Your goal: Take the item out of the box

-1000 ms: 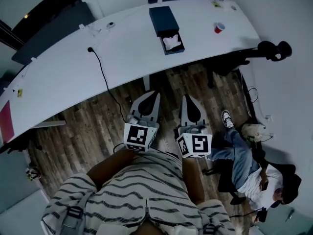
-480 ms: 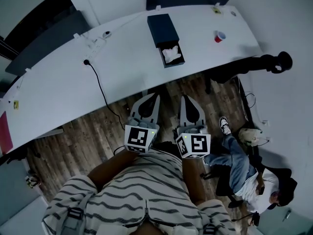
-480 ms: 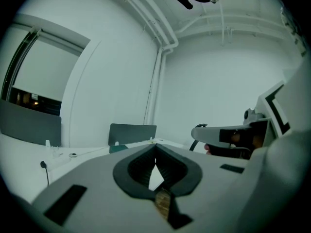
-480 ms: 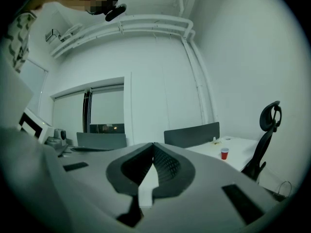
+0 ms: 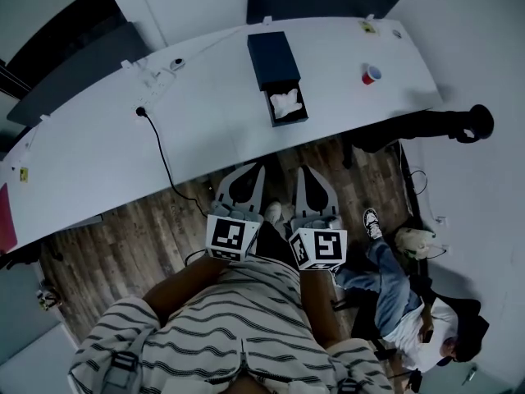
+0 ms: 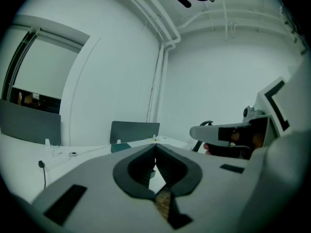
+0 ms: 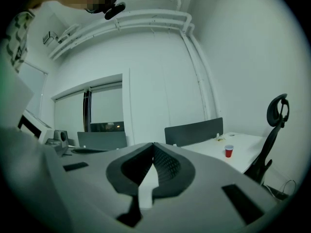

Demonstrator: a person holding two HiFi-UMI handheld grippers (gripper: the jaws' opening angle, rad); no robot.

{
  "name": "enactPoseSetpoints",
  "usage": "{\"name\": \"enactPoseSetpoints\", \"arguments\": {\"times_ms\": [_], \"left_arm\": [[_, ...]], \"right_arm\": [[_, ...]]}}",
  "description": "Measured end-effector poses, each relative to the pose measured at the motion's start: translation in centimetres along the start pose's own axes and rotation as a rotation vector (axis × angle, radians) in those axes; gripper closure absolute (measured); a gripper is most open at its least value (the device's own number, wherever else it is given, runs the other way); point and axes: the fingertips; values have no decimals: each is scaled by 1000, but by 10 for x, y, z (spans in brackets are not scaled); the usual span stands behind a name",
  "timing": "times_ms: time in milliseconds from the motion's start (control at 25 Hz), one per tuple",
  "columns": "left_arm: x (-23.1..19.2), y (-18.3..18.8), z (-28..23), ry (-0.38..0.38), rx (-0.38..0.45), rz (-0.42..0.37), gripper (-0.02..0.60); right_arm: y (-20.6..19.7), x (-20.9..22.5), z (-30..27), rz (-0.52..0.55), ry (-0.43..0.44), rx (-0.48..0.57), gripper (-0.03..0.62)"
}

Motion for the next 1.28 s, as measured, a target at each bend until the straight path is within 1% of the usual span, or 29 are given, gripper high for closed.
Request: {"name": "enactPoseSetpoints", "arguments": {"times_ms": [240, 440, 560, 720, 1040, 1280], "left_arm": [[11, -4, -38, 32, -17, -4, 557], [19, -9, -72, 69, -40, -15, 557], [22, -14, -92, 92, -58, -17, 557], [27, -18, -113, 115, -77, -25, 557], [13, -39, -136, 129, -135, -6, 557], [0, -52, -156, 106, -164, 12, 557]], "right_arm": [[-6, 39, -20, 2, 30, -33, 577], [-8, 71, -37, 50, 46, -74, 577], [-13, 93, -51, 41, 59, -99, 577], [-28, 114, -66, 20, 80, -160, 577], [-57, 130, -107, -15, 94, -246, 577], [-77, 138, -136, -29, 61, -312, 577]]}}
Point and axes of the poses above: the fingertips, and each gripper's own axes: z backward along the fingers, x to its right, y out of its top, and after that the axes turned 9 degrees about y, right-handed
